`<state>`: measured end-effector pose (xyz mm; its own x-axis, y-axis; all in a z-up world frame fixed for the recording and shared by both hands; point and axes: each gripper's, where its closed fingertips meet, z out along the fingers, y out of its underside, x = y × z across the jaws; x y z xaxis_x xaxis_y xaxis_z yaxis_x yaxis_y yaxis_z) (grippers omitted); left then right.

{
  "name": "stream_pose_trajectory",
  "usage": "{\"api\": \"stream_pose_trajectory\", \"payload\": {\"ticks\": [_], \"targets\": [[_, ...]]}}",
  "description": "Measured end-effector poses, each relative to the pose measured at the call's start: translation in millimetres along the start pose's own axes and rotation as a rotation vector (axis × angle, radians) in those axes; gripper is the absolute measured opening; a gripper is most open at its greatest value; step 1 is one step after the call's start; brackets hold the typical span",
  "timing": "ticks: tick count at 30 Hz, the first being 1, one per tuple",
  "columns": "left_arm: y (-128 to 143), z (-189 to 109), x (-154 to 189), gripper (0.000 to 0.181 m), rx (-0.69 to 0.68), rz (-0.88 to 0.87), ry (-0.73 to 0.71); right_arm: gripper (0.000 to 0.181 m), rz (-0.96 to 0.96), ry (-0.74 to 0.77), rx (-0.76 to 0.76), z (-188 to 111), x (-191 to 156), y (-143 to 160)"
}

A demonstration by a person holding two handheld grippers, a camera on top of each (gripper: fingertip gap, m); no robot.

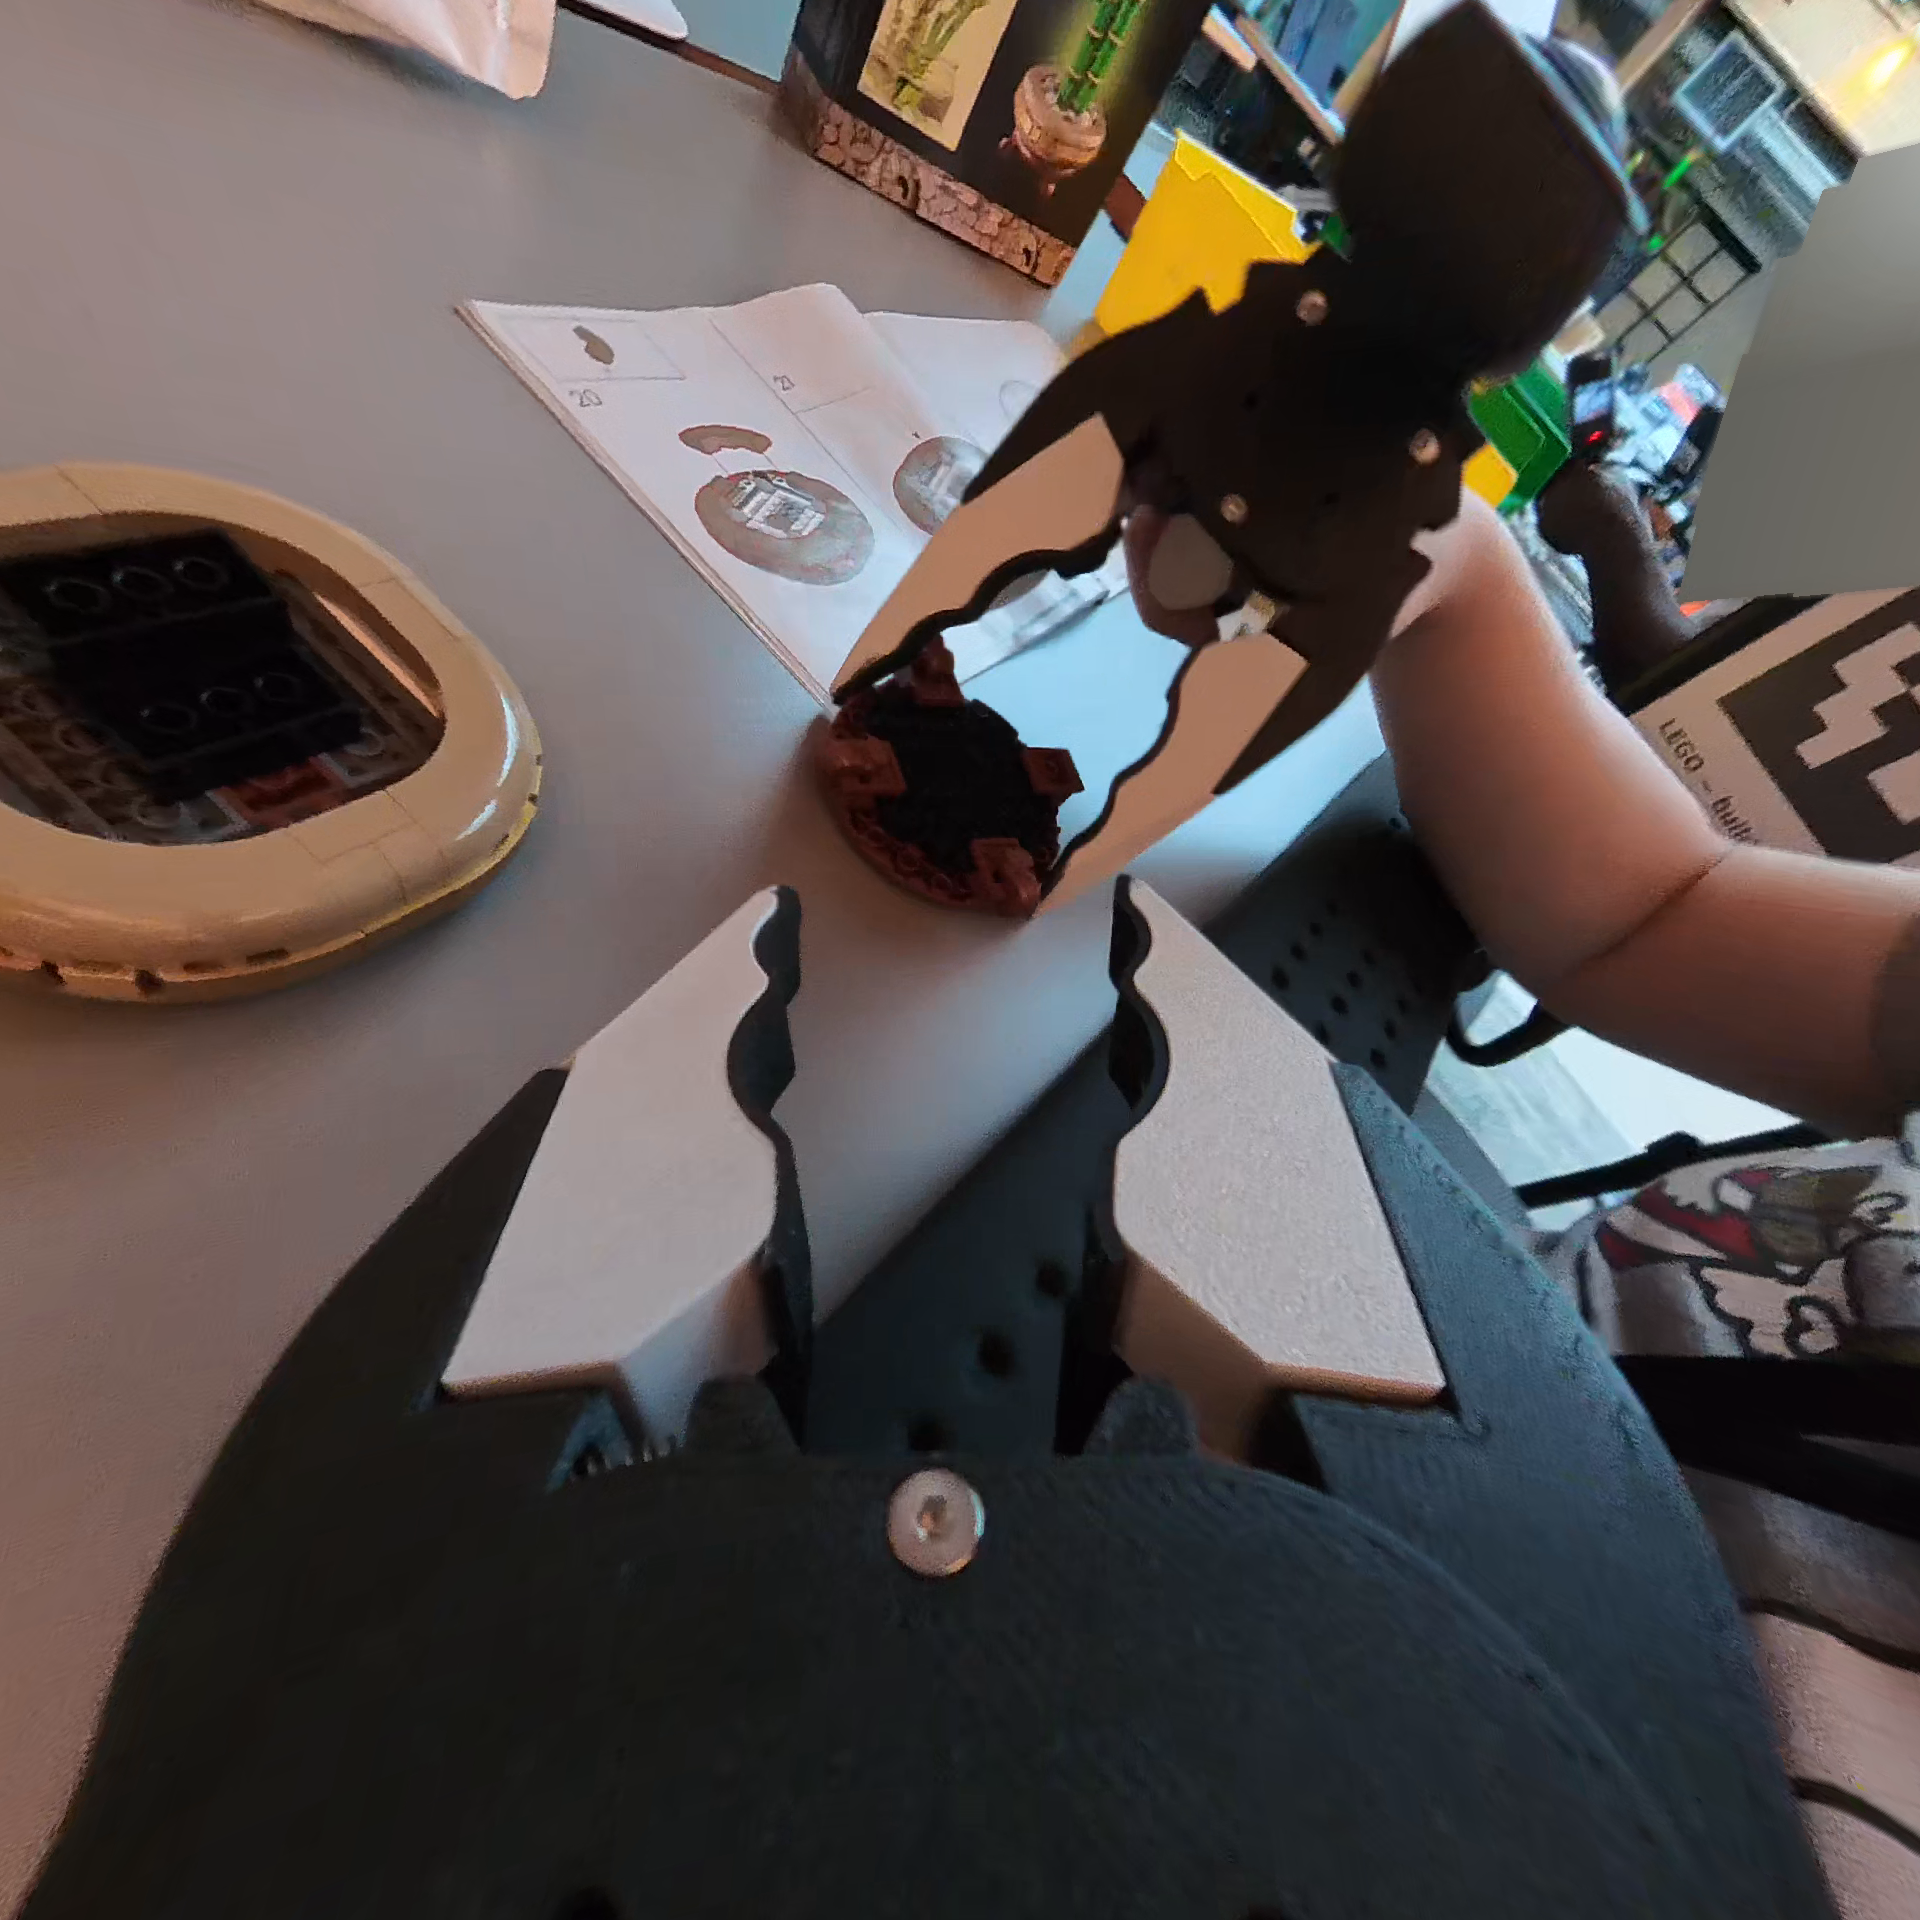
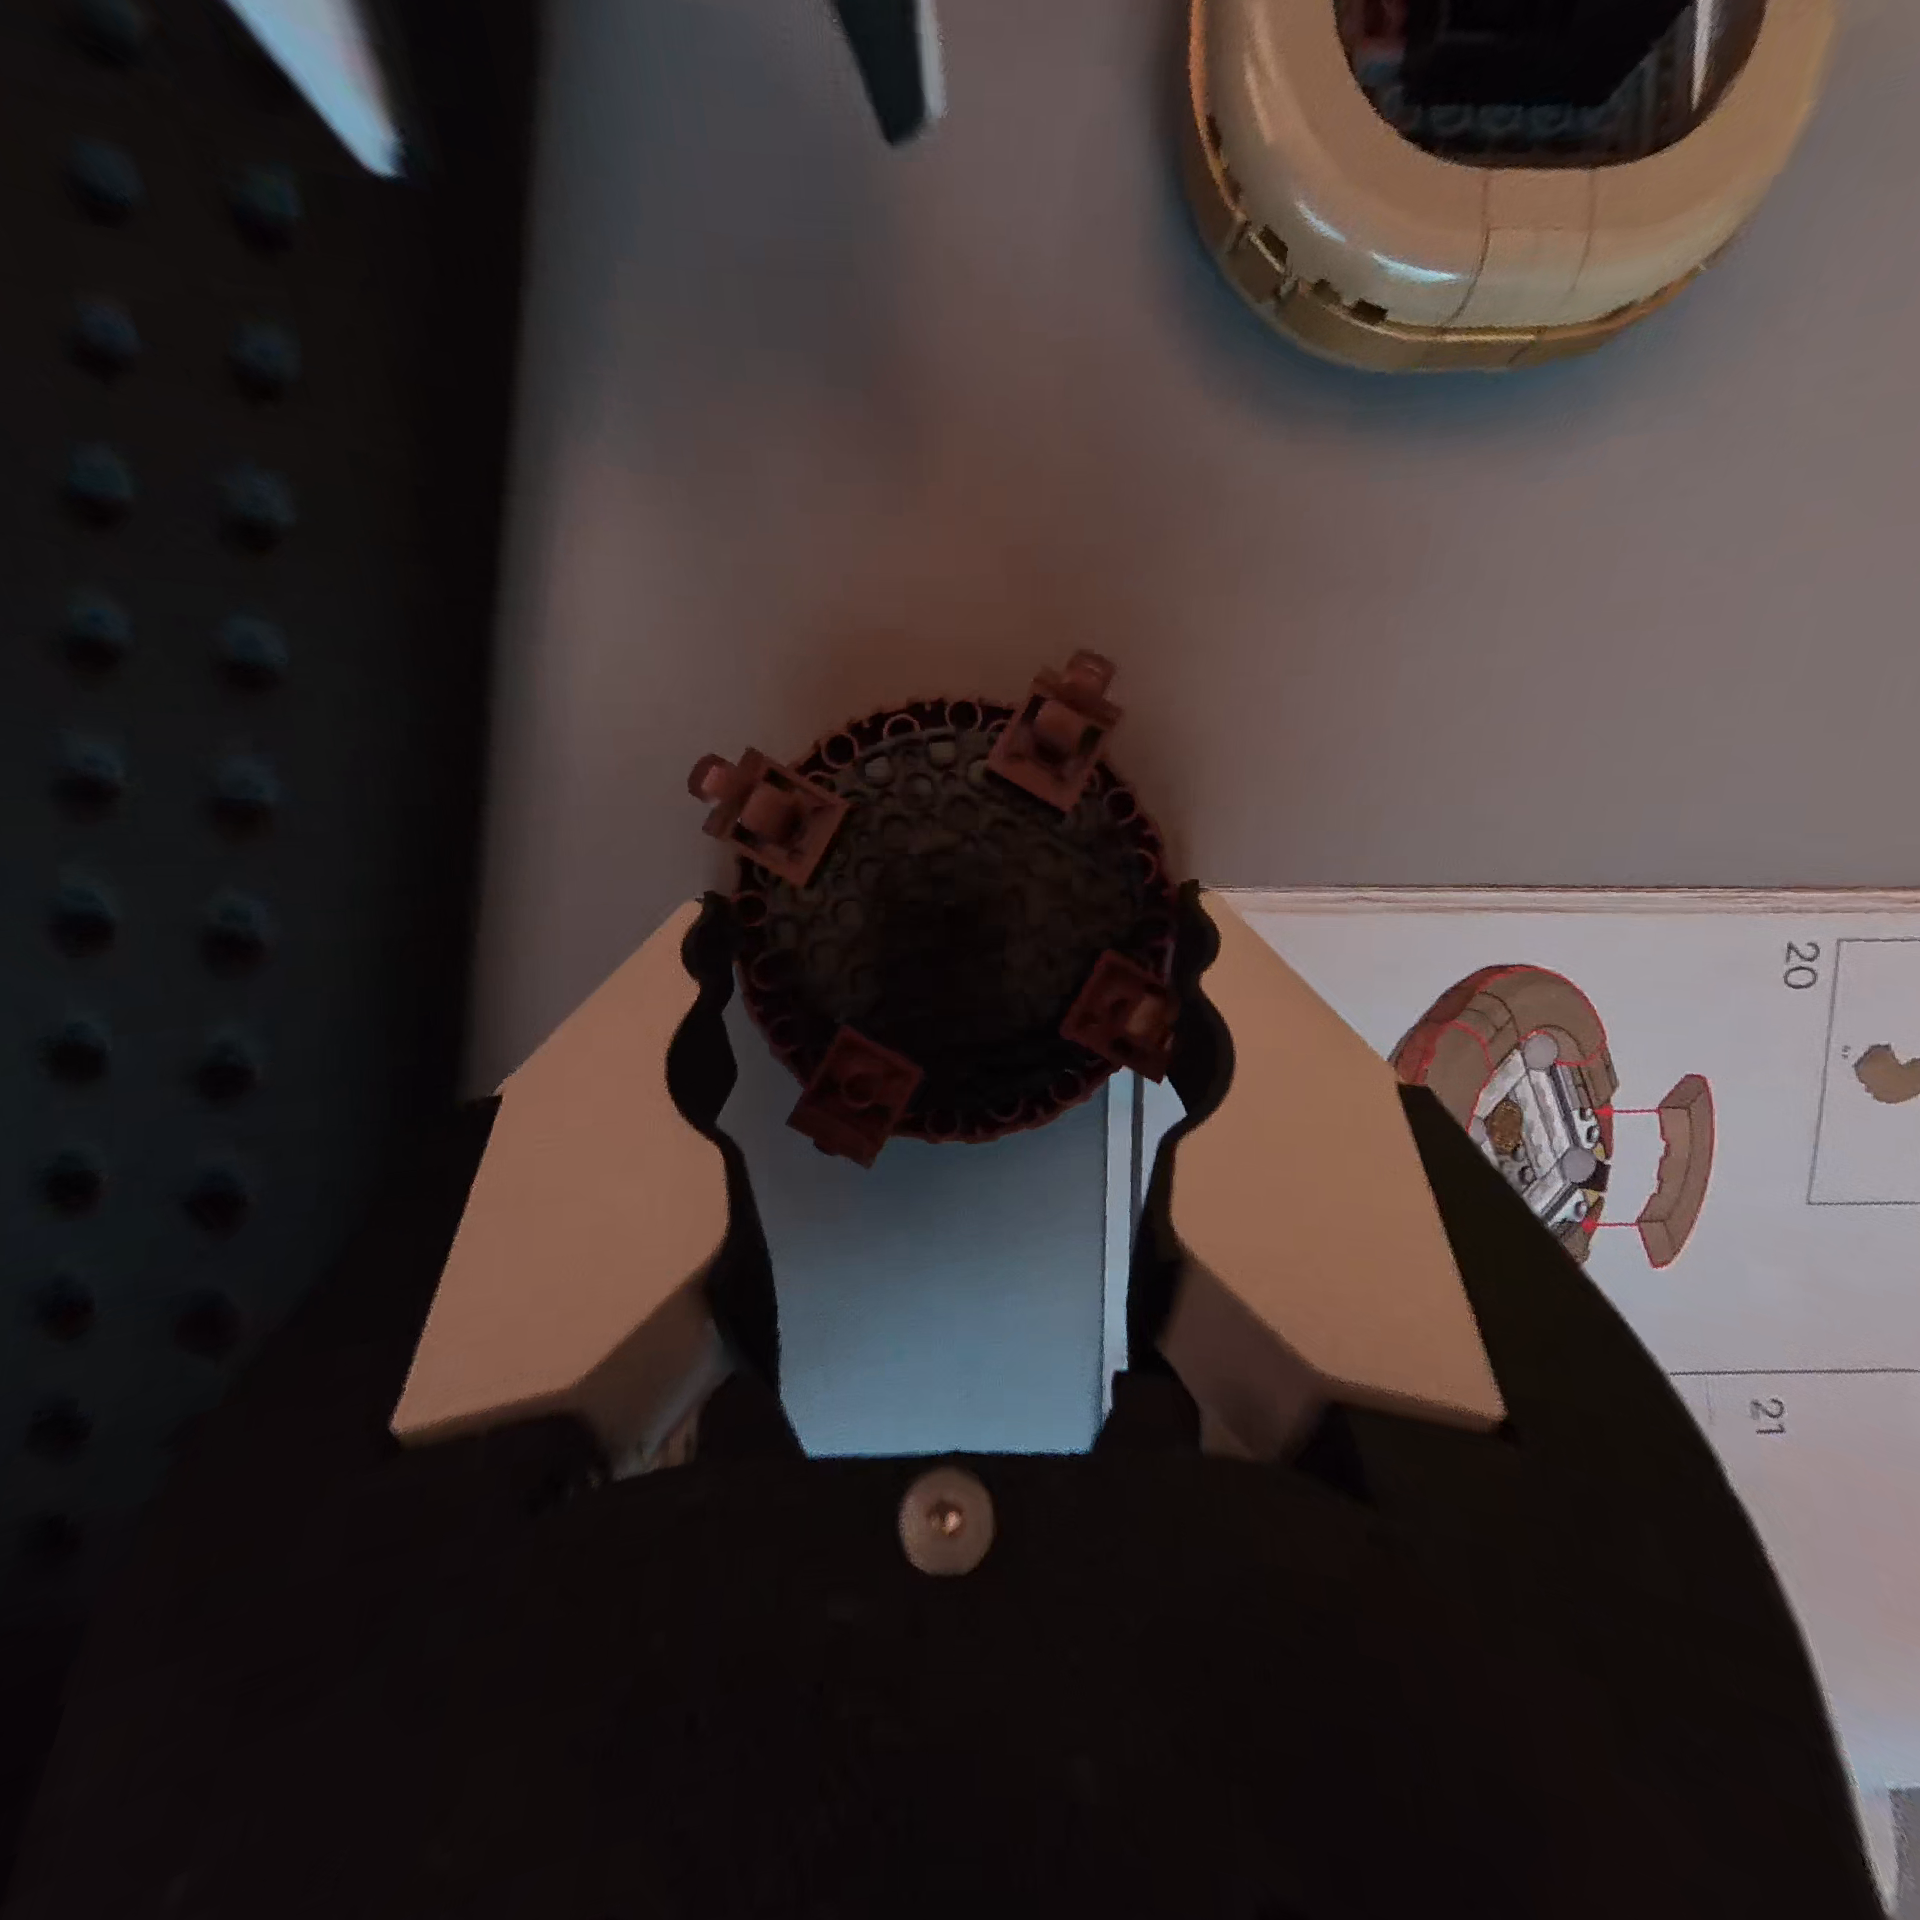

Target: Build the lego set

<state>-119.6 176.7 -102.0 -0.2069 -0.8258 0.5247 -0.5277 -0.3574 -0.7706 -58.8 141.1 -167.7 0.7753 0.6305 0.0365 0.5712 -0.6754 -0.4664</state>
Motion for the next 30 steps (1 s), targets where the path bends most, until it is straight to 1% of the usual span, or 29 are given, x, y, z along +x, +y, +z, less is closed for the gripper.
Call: {"api": "stream_pose_trajectory", "payload": {"ticks": [3,5,7,9,12,14,17,18,21,22,23,24,25,26,27,28,29,30], "targets": [[0,11,2,0.061,-0.022,-0.078,0.039,0.085,-0.079,0.082,0.05,-4,-4,-5],[-1,19,2,0.065,-0.031,-0.105,0.05,0.084,-0.12,0.167,0.096,-11,-2,-11],[-2,27,2,0.068,-0.04,-0.124,0.062,0.084,-0.146,0.228,0.155,-21,-2,-19],[-3,35,8,0.07,-0.053,-0.156,0.11,0.084,-0.169,0.297,0.224,-34,-2,-29],[-7,46,21,0.068,-0.049,-0.213,0.197,0.084,-0.181,0.312,0.306,-51,-14,-44],[-10,50,31,0.06,-0.04,-0.23,0.262,0.084,-0.21,0.339,0.316,-55,-20,-50],[-9,53,50,0.032,-0.061,-0.231,0.369,0.084,-0.233,0.373,0.308,-57,-26,-55],[-8,52,54,0.02,-0.067,-0.231,0.397,0.084,-0.241,0.385,0.316,-58,-27,-57],[-10,51,55,0.018,-0.043,-0.228,0.394,0.085,-0.227,0.407,0.324,-59,-26,-61],[-11,50,53,0.017,-0.035,-0.223,0.383,0.087,-0.218,0.42,0.348,-62,-25,-63],[-13,49,52,0.017,-0.018,-0.221,0.373,0.098,-0.201,0.446,0.373,-69,-24,-64],[-15,47,50,0.017,-0.006,-0.23,0.372,0.104,-0.176,0.472,0.385,-78,-22,-61],[-16,44,49,0.017,0.0,-0.245,0.375,0.106,-0.141,0.508,0.408,-91,-21,-56],[-17,40,47,0.017,0.007,-0.266,0.38,0.099,-0.106,0.541,0.434,-106,-21,-47],[-19,36,46,0.017,0.019,-0.289,0.388,0.091,-0.068,0.566,0.445,-120,-21,-31],[-20,32,45,0.017,0.032,-0.313,0.4,0.084,-0.024,0.591,0.433,-132,-20,-9],[-22,27,45,0.017,0.043,-0.333,0.416,0.069,0.018,0.616,0.398,-139,-18,20],[-23,23,46,0.017,0.053,-0.346,0.433,0.061,0.072,0.639,0.348,-143,-14,54]]}}
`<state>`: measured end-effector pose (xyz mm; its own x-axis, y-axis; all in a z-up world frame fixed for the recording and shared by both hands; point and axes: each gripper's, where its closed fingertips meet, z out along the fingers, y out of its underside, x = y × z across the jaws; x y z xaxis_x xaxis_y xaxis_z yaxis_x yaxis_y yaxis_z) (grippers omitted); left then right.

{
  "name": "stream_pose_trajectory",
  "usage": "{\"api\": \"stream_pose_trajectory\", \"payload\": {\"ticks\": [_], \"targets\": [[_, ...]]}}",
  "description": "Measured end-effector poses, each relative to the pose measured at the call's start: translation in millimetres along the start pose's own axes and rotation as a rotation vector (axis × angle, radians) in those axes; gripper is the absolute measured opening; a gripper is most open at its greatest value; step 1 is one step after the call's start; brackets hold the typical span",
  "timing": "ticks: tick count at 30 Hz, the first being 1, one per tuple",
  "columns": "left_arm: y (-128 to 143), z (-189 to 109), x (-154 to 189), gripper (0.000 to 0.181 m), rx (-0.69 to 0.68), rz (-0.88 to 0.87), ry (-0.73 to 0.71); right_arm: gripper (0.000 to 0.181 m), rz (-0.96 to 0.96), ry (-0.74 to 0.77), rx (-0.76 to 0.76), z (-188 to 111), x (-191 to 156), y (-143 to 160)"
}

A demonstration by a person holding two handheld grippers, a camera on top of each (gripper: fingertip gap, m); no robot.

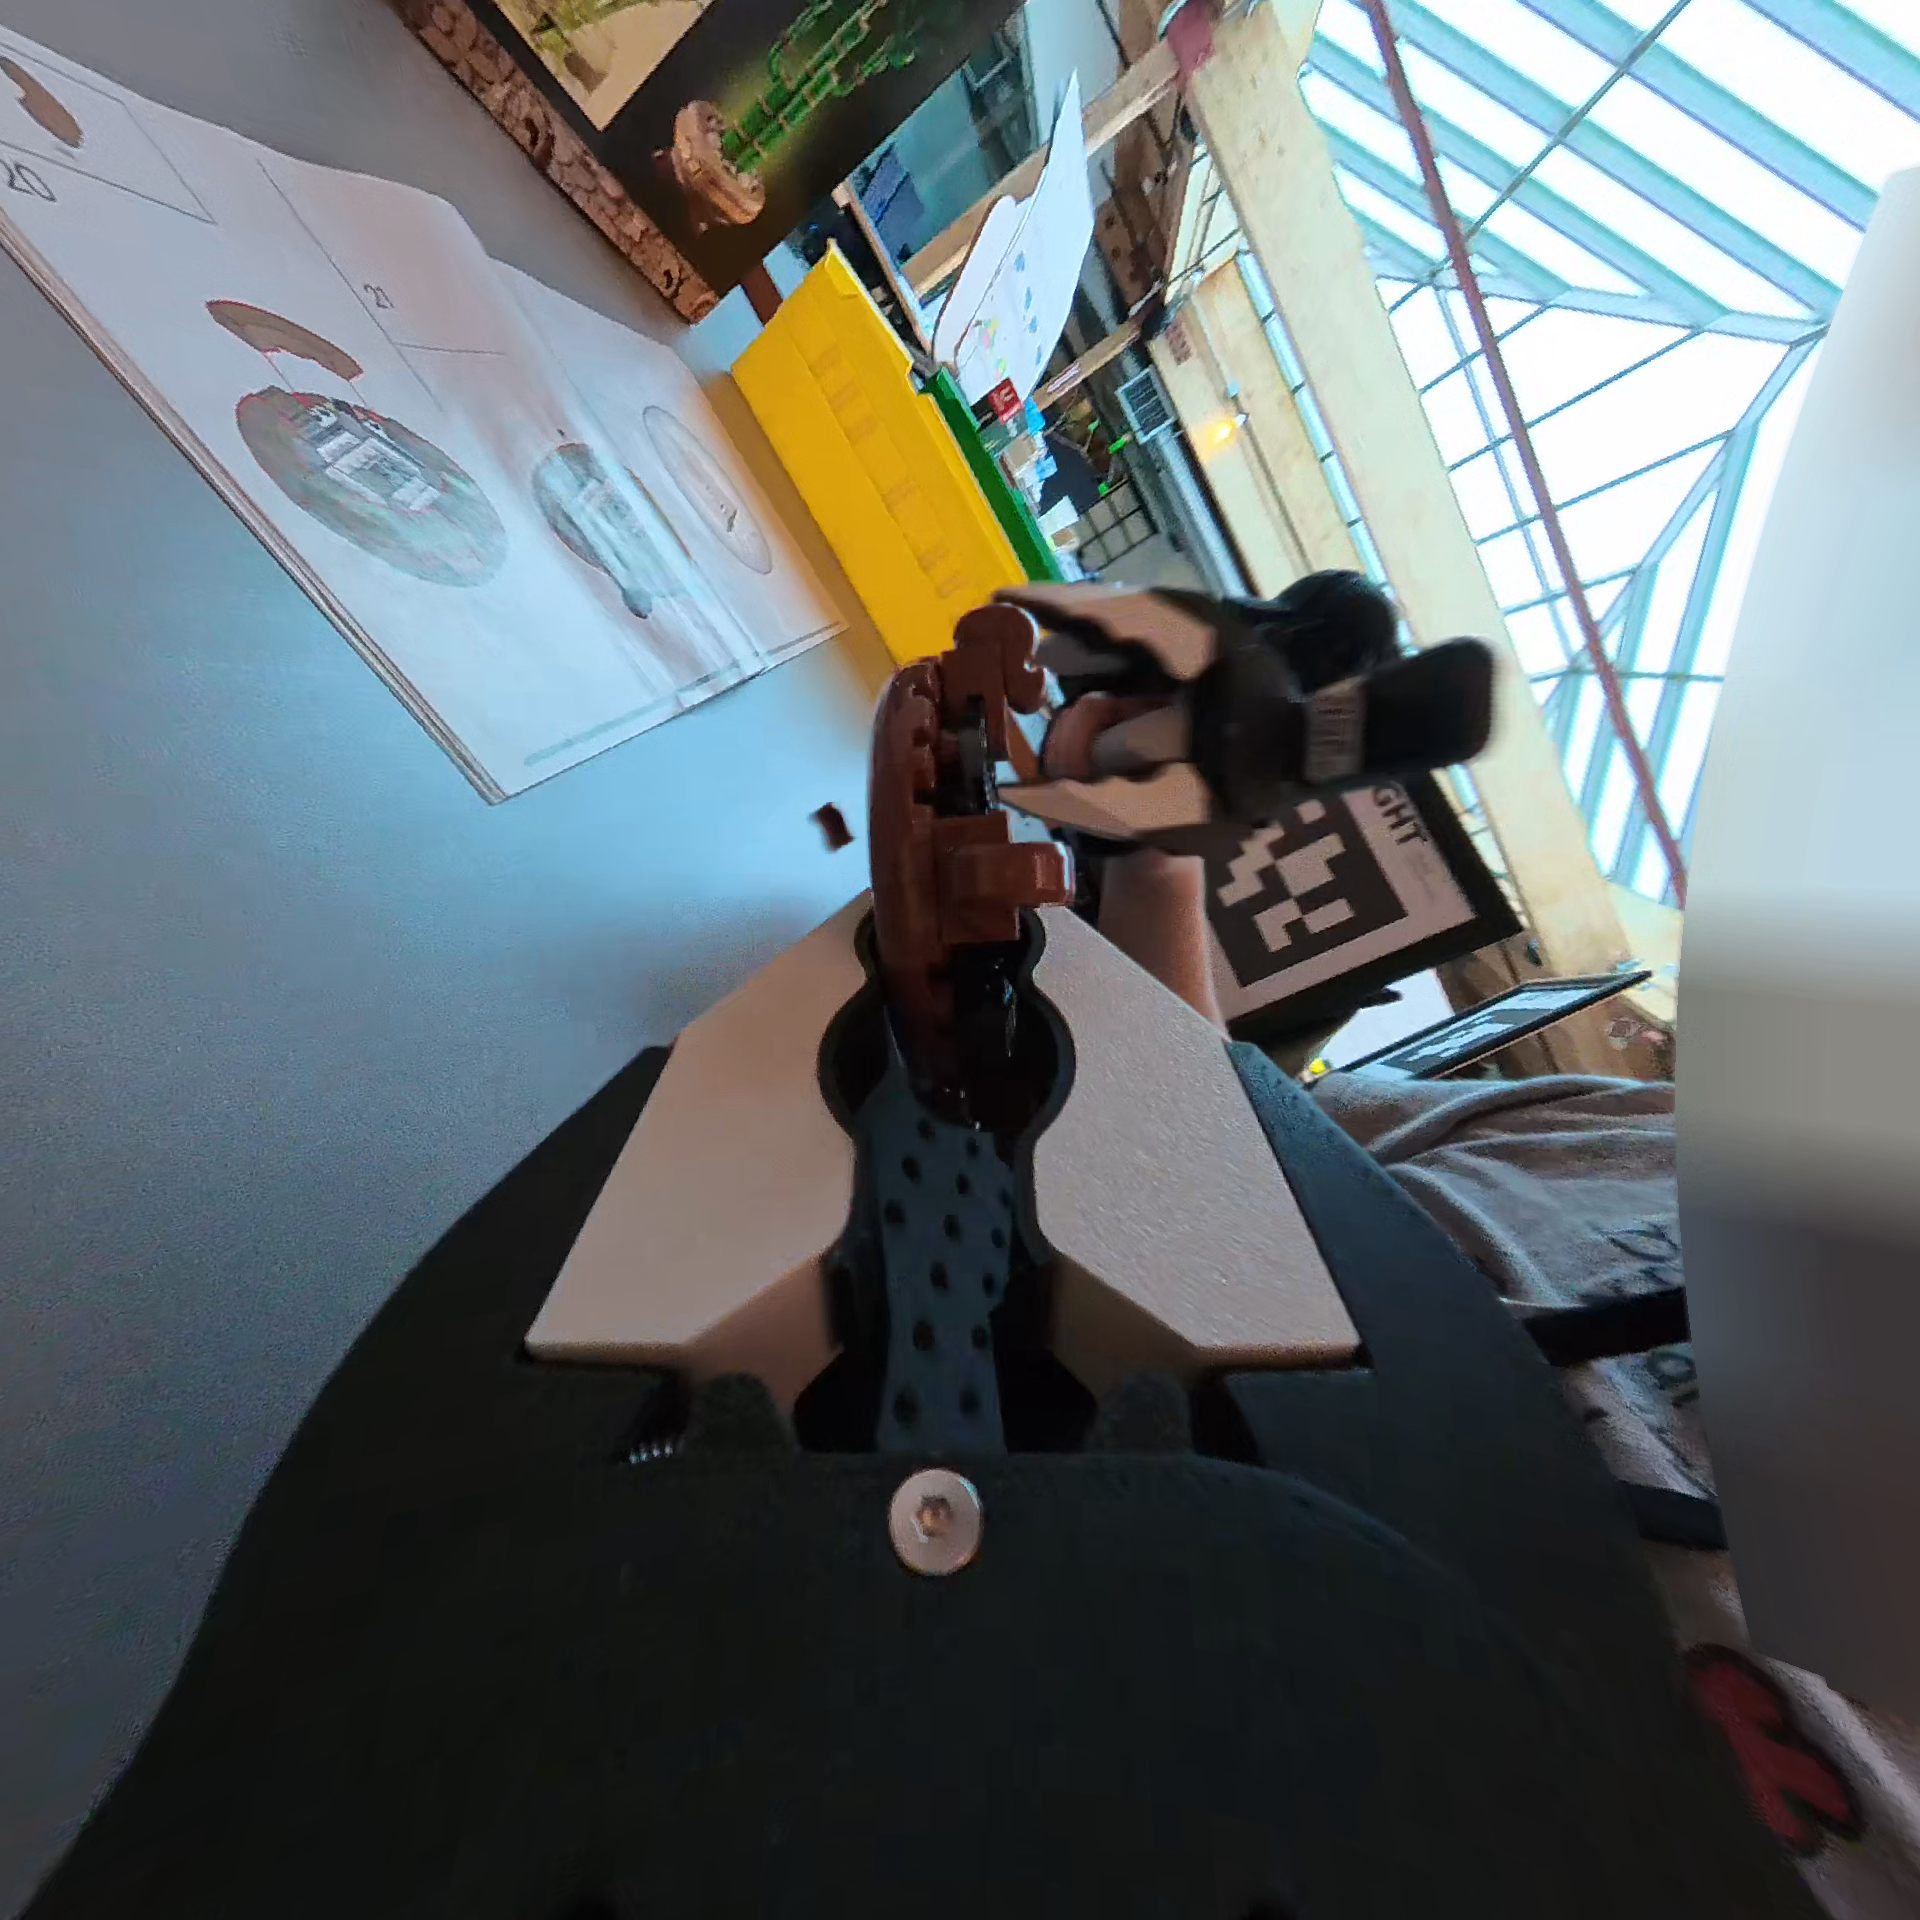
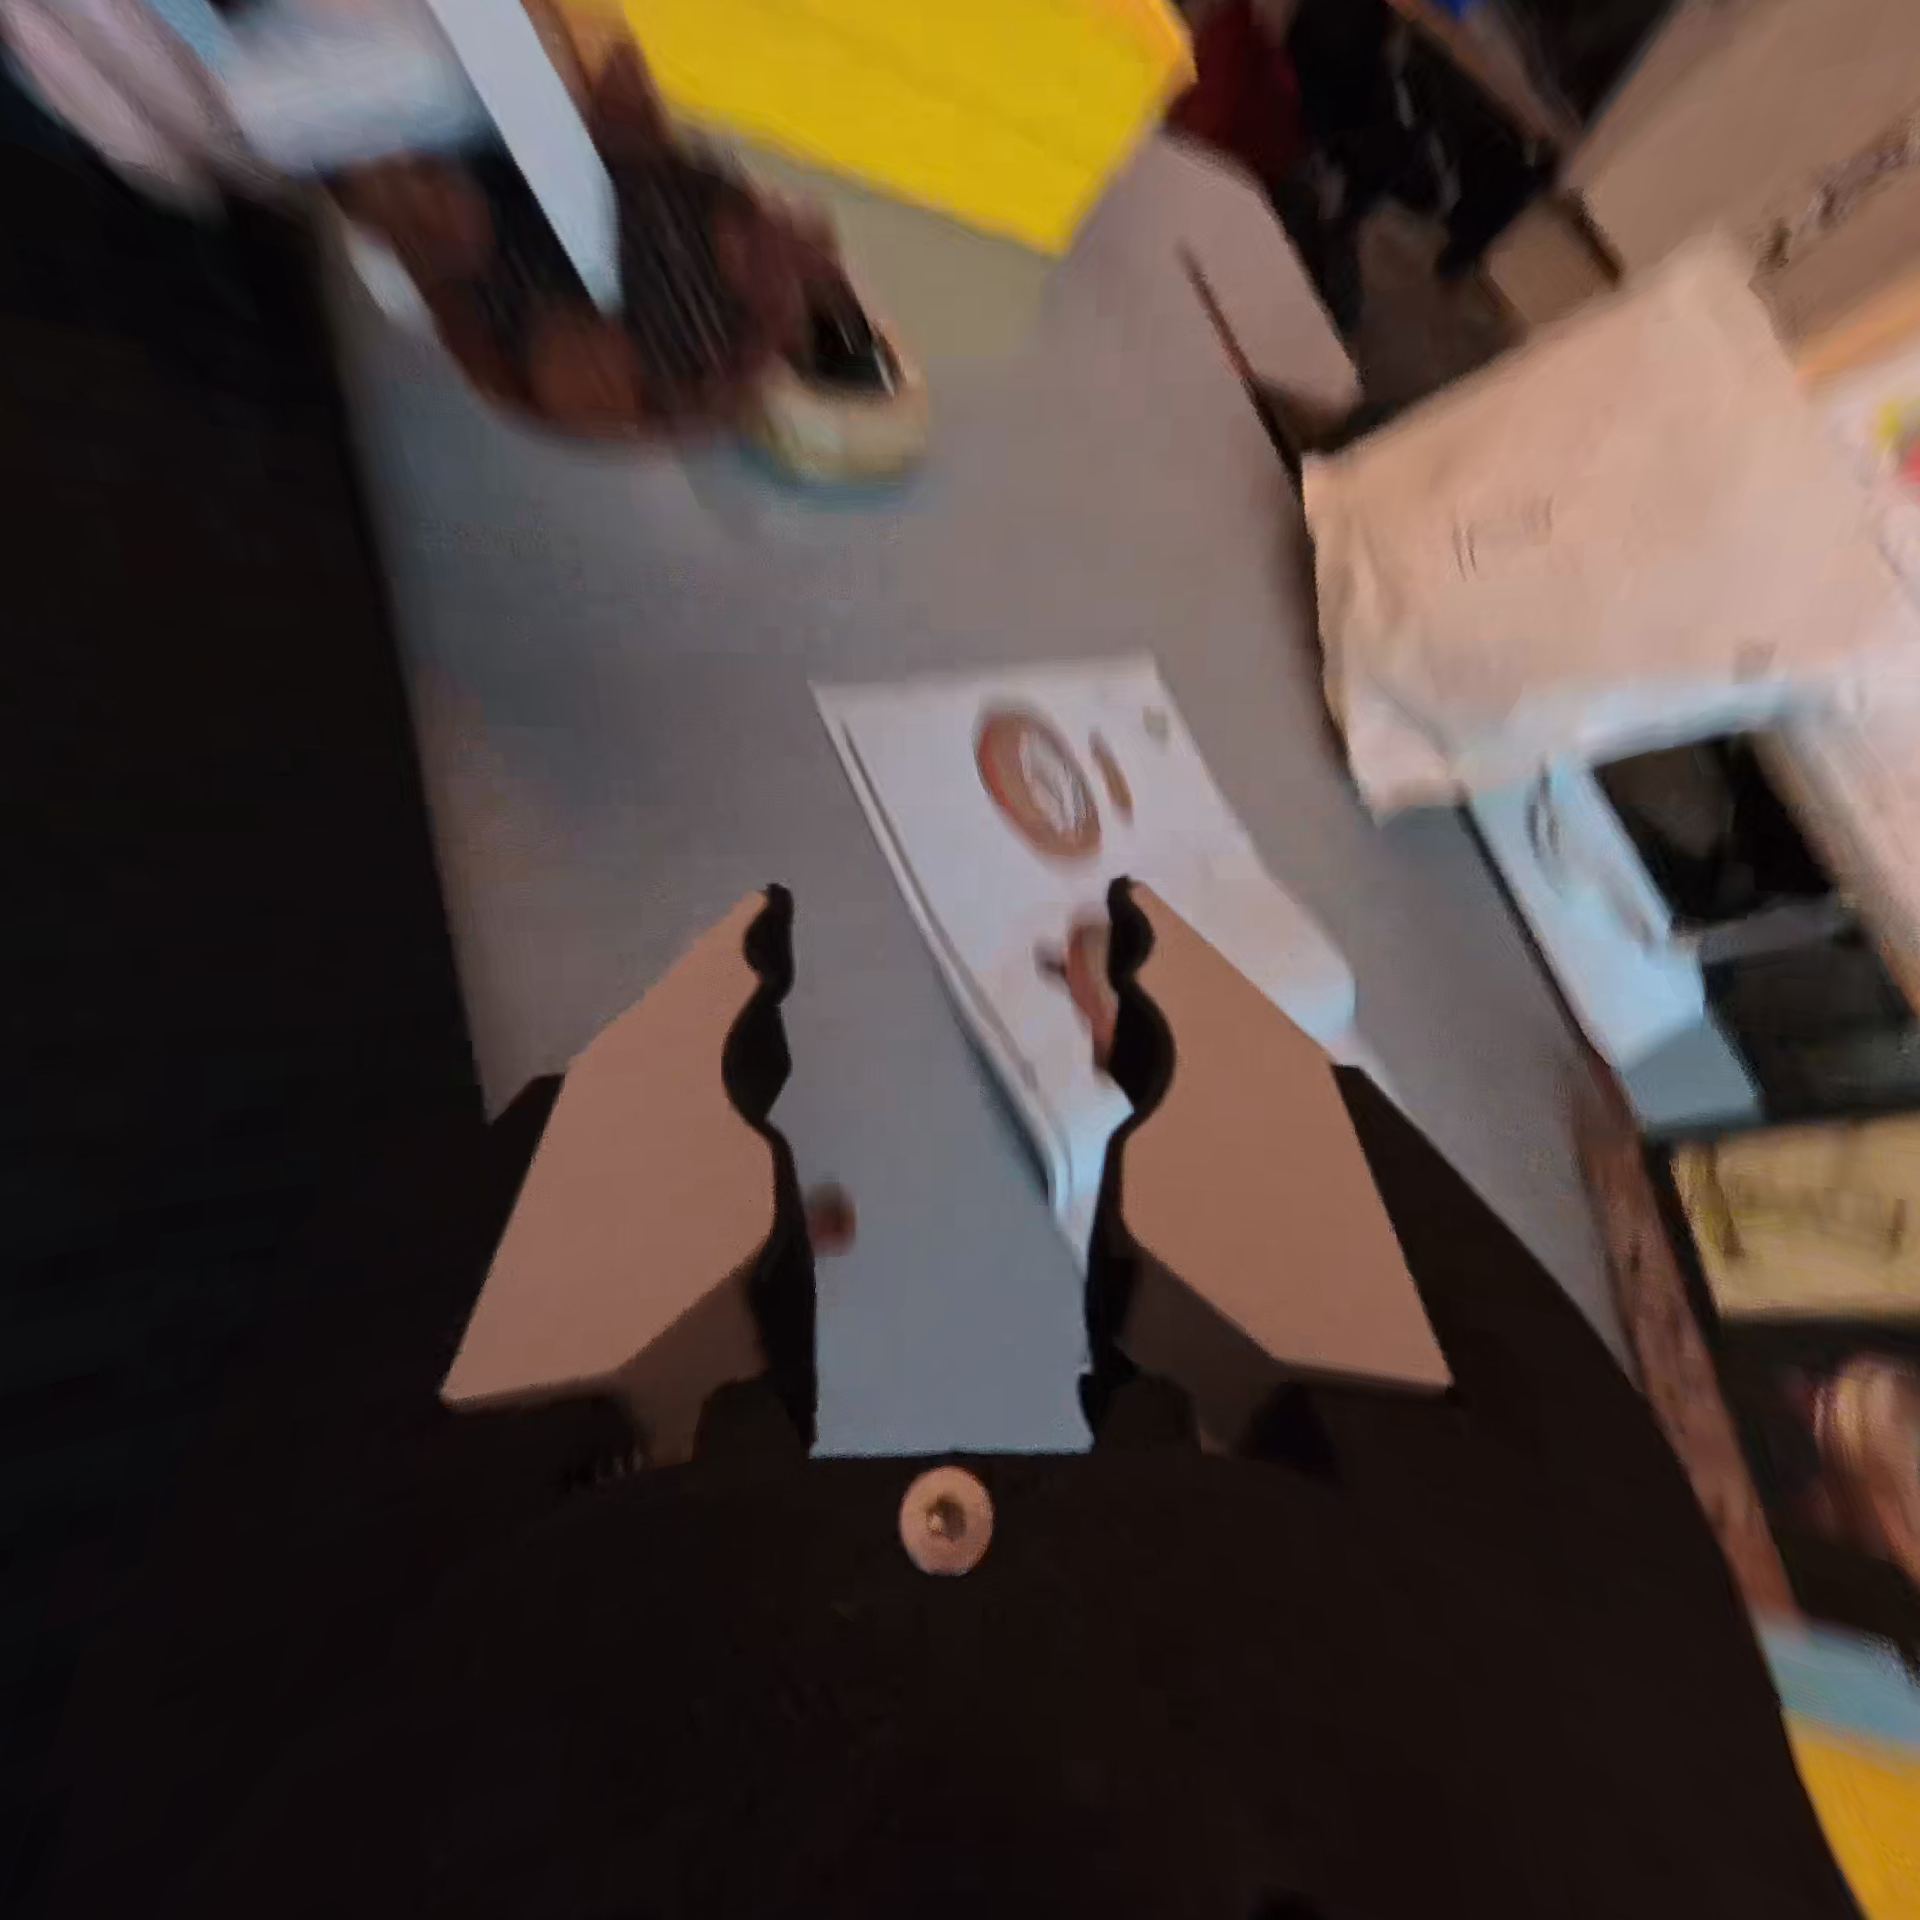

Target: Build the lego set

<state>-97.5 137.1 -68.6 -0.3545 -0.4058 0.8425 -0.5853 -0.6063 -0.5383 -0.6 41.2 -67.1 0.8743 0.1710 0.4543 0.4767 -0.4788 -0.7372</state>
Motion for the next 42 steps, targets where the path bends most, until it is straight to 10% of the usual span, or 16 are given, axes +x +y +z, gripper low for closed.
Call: {"api": "stream_pose_trajectory", "payload": {"ticks": [3,12,23,28,42], "targets": [[-1,-3,4,0.016,0.005,0.0,0.022,0.035,0.212,-0.117,-0.119,-22,-10,70],[-4,21,16,0.016,-0.029,0.031,0.043,0.023,0.248,-0.27,-0.304,-9,-29,117],[-2,33,10,0.016,-0.027,-0.001,0.018,0.015,0.358,-0.271,-0.245,23,-40,92],[-4,29,11,0.017,-0.026,0.004,0.01,0.034,0.223,-0.178,-0.249,18,-28,93],[4,25,15,0.017,-0.049,0.044,0.003,0.011,-0.276,-0.242,-0.227,11,-38,96]]}}
